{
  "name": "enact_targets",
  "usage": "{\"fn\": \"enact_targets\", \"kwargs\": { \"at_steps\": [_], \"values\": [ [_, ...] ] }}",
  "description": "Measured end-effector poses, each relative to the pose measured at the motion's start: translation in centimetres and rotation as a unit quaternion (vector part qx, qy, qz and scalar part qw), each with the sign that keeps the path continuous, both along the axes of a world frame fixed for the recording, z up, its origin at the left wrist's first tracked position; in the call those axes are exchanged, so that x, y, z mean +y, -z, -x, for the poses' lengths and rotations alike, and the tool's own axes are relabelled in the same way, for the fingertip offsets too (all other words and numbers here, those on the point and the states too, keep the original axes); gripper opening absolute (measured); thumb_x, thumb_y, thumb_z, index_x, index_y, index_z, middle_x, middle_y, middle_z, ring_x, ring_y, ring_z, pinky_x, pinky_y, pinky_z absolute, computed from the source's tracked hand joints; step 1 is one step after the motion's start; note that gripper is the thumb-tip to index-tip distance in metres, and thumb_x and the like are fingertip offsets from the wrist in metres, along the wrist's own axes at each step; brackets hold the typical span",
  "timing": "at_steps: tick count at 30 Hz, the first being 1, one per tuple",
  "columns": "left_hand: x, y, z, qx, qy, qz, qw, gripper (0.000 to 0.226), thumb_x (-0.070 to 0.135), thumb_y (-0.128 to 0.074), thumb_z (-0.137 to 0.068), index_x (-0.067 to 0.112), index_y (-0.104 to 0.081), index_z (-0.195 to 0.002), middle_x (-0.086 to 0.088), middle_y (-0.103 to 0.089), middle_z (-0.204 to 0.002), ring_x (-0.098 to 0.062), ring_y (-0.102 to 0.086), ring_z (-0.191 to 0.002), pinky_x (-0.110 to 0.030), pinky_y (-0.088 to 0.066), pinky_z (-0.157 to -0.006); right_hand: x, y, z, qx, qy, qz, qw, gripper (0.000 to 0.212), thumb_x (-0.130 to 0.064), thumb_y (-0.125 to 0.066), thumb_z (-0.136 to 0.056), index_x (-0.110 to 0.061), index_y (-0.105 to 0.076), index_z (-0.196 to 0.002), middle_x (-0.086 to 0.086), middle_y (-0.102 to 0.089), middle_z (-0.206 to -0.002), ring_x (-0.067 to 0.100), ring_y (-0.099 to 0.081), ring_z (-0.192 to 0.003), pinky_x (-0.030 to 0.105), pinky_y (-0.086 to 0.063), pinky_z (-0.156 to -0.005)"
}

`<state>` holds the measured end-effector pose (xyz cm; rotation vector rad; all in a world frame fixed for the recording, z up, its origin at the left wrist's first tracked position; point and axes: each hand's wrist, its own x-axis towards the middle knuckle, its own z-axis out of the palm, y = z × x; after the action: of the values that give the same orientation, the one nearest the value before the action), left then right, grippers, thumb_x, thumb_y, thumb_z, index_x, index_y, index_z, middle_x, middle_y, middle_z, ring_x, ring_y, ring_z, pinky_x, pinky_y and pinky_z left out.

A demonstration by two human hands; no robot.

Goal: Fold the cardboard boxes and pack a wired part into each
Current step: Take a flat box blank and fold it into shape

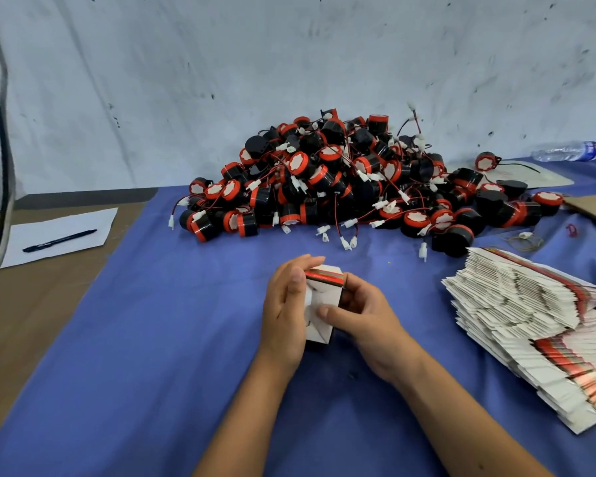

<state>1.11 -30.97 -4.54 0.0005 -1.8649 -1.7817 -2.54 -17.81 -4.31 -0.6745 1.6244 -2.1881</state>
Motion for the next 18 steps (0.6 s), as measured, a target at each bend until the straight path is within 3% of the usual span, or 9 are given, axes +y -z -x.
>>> {"fn": "enact_targets", "kwargs": {
  "at_steps": [3,5,7,9,12,15,16,17,18],
  "values": [
    [0.7,0.0,0.2,-0.024,0.030,-0.012,0.999,0.045,0.045,-0.037,-0.105,0.020,-0.074,-0.113,0.014,-0.063,-0.137,-0.011,-0.052,-0.138,-0.046,-0.043,-0.115,-0.2,0.4,0.0,0.033,0.055,-0.046,0.997,0.034,0.009,-0.064,-0.088,-0.011,-0.067,-0.116,0.011,-0.076,-0.103,0.027,-0.074,-0.097,0.033,-0.059,-0.079],
    [0.9,0.1,0.3,-0.028,0.027,0.008,0.999,0.053,0.046,-0.038,-0.108,0.006,-0.069,-0.126,0.029,-0.062,-0.130,0.005,-0.054,-0.129,-0.038,-0.045,-0.113,-0.4,0.8,-0.1,0.055,0.096,-0.082,0.990,0.035,0.010,-0.063,-0.088,-0.016,-0.068,-0.110,0.007,-0.076,-0.097,0.025,-0.074,-0.093,0.031,-0.059,-0.075],
    [0.9,0.4,0.4,-0.024,0.018,0.019,0.999,0.060,0.043,-0.037,-0.102,-0.001,-0.063,-0.132,0.028,-0.060,-0.131,0.009,-0.054,-0.126,-0.028,-0.046,-0.111,-0.4,1.0,-0.1,0.063,0.108,-0.094,0.988,0.035,0.010,-0.063,-0.087,-0.017,-0.068,-0.109,0.005,-0.076,-0.096,0.023,-0.074,-0.092,0.031,-0.060,-0.074],
    [0.8,0.6,0.4,-0.010,0.008,0.018,1.000,0.054,0.040,-0.035,-0.107,0.002,-0.068,-0.127,0.020,-0.059,-0.138,0.006,-0.054,-0.129,-0.023,-0.045,-0.110,-0.2,0.8,0.1,0.070,0.076,-0.089,0.991,0.036,0.008,-0.067,-0.087,-0.017,-0.067,-0.114,0.006,-0.076,-0.101,0.024,-0.074,-0.098,0.034,-0.060,-0.081],
    [0.7,0.6,0.4,0.009,-0.032,0.000,0.999,0.049,0.039,-0.031,-0.108,0.014,-0.073,-0.110,0.006,-0.060,-0.142,-0.012,-0.056,-0.133,-0.038,-0.047,-0.110,0.1,0.2,-0.2,0.061,-0.027,-0.052,0.996,0.040,0.002,-0.076,-0.085,-0.014,-0.066,-0.121,0.009,-0.076,-0.110,0.026,-0.073,-0.107,0.032,-0.059,-0.086],
    [0.2,0.9,0.5,0.004,-0.055,-0.024,0.998,0.048,0.041,-0.028,-0.104,0.018,-0.070,-0.111,-0.004,-0.064,-0.133,-0.027,-0.059,-0.128,-0.055,-0.047,-0.108,-0.1,-0.2,-0.4,0.108,0.001,-0.100,0.989,0.039,-0.004,-0.079,-0.083,-0.011,-0.066,-0.118,0.005,-0.076,-0.106,0.024,-0.073,-0.101,0.031,-0.059,-0.084],
    [-0.1,1.0,0.6,-0.008,-0.065,-0.020,0.998,0.047,0.042,-0.029,-0.103,0.018,-0.068,-0.112,-0.007,-0.064,-0.130,-0.028,-0.059,-0.126,-0.056,-0.046,-0.108,0.0,-0.2,-0.4,0.187,0.056,-0.168,0.966,0.034,-0.007,-0.080,-0.082,-0.012,-0.066,-0.112,0.002,-0.075,-0.100,0.023,-0.072,-0.093,0.030,-0.058,-0.078],
    [-0.4,1.1,0.7,-0.021,-0.076,-0.005,0.997,0.045,0.044,-0.030,-0.102,0.021,-0.067,-0.113,-0.007,-0.064,-0.128,-0.025,-0.059,-0.125,-0.055,-0.046,-0.108,0.0,0.0,-0.2,0.302,0.129,-0.261,0.908,0.027,-0.008,-0.079,-0.080,-0.013,-0.065,-0.102,0.000,-0.072,-0.093,0.024,-0.069,-0.085,0.030,-0.052,-0.069],
    [-0.6,1.1,0.7,-0.031,-0.080,0.011,0.996,0.042,0.046,-0.031,-0.101,0.025,-0.065,-0.114,-0.004,-0.064,-0.127,-0.020,-0.059,-0.124,-0.050,-0.047,-0.108,-0.1,0.2,-0.2,0.412,0.191,-0.345,0.821,0.023,-0.005,-0.077,-0.077,-0.013,-0.061,-0.092,0.000,-0.068,-0.086,0.025,-0.063,-0.077,0.031,-0.043,-0.062]
  ]
}}
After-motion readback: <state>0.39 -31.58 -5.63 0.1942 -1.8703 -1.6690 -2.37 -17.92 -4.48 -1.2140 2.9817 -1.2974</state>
